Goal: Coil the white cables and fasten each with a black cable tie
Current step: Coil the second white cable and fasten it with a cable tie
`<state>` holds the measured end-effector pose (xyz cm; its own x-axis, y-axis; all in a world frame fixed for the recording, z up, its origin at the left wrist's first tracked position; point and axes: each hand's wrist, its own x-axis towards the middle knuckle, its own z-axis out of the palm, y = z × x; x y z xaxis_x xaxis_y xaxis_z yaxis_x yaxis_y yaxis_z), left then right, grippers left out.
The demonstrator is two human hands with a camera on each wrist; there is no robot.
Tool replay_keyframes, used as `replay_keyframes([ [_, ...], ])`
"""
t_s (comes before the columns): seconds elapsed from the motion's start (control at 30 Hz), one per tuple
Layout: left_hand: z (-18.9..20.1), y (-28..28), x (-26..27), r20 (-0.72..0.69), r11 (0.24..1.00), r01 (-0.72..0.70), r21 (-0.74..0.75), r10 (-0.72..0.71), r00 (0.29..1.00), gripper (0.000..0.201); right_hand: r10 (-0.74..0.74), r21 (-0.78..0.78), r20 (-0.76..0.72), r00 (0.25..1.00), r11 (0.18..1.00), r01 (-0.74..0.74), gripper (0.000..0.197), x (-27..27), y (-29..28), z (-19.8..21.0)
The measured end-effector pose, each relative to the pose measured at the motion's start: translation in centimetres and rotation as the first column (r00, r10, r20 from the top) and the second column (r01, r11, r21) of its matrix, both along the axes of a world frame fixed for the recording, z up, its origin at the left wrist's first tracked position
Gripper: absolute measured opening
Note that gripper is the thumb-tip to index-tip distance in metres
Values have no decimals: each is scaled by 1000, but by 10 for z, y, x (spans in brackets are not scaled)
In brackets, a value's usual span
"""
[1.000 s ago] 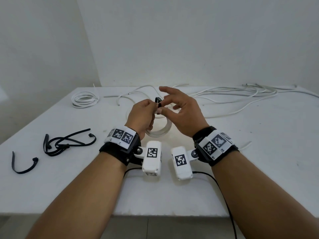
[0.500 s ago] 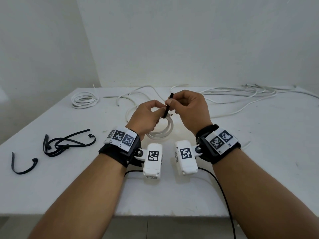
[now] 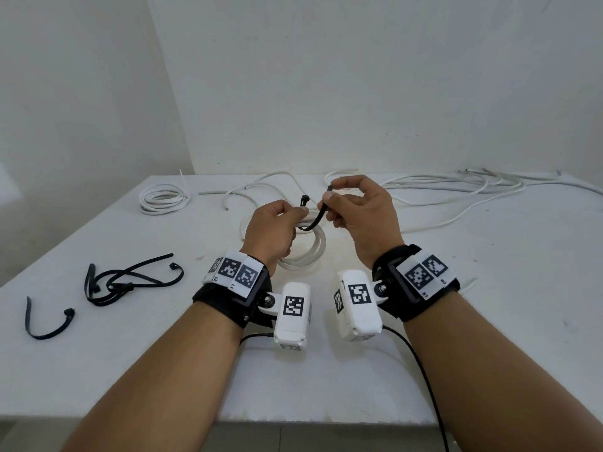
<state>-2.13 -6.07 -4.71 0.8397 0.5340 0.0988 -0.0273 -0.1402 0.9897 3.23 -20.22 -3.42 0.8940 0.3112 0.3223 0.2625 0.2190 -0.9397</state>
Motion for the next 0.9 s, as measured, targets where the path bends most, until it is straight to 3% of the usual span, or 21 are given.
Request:
replay_keyframes([
  [0.2, -1, 0, -1, 2, 1000, -8, 28, 8, 1000, 29, -48, -260, 223, 974, 960, 107, 8, -4, 4, -4],
  [0.6, 2, -3, -5, 63, 905, -6, 425, -23, 998, 18, -121, -343, 345, 931, 907, 245, 16, -4, -3, -1],
  [0.9, 1, 2, -4, 46, 877, -40, 479, 21, 999, 15, -92, -409, 367, 926, 877, 250, 16, -6, 0, -3],
])
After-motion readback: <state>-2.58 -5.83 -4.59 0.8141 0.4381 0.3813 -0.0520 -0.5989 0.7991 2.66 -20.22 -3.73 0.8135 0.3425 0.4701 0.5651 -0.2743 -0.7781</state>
